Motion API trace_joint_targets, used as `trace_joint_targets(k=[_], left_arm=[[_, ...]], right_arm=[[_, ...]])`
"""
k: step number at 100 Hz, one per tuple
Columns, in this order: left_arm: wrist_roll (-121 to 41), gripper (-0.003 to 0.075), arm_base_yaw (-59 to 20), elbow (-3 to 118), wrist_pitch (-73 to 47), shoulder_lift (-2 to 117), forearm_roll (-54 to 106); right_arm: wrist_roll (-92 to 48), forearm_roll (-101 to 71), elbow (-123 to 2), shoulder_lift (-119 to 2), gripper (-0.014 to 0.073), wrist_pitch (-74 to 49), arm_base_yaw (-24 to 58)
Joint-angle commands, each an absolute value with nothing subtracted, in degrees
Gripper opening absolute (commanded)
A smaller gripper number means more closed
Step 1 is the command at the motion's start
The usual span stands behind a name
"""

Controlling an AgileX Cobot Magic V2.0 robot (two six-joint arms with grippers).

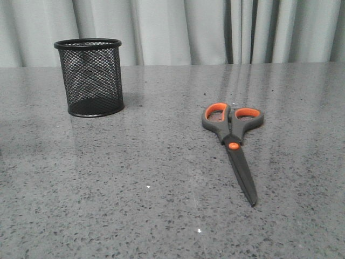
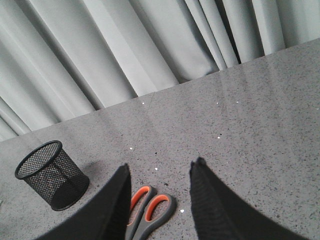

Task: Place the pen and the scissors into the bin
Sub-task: 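Grasp the pink highlighter with the left gripper and lift it upright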

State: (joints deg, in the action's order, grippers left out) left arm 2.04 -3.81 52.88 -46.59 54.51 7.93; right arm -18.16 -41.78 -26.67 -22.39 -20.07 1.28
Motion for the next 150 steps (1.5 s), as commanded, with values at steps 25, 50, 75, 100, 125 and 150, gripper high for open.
trace_joint_targets(k=[25, 50, 75, 100, 125, 150], left_arm=[[5.2, 0.0274, -3.6, 66.5, -50.8, 74.2, 2.9], [6.8, 0.0274, -3.6, 68.6, -54.3, 82.7, 0.0], [13.5, 0.0274, -3.6, 68.6, -53.6, 85.6, -8.2], [13.8, 0.0274, -3.6, 68.6, -53.6, 89.0, -9.2], [13.8, 0.0263, -3.6, 68.6, -53.5, 91.0, -9.4], [13.6, 0.0136, -3.6, 68.6, -55.4, 93.3, -7.8]], right_arm=[[-18.8, -41.9, -28.7, -23.2, 0.0255, -16.2, 2.6], [-18.8, -41.9, -28.7, -23.2, 0.0255, -16.2, 2.6], [-18.8, -41.9, -28.7, -23.2, 0.0255, -15.8, 2.6], [-18.8, -41.9, -28.7, -23.2, 0.0255, -15.8, 2.6], [-18.8, -41.9, -28.7, -23.2, 0.0255, -15.8, 2.6], [-18.8, -41.9, -28.7, -23.2, 0.0255, -15.9, 2.6]])
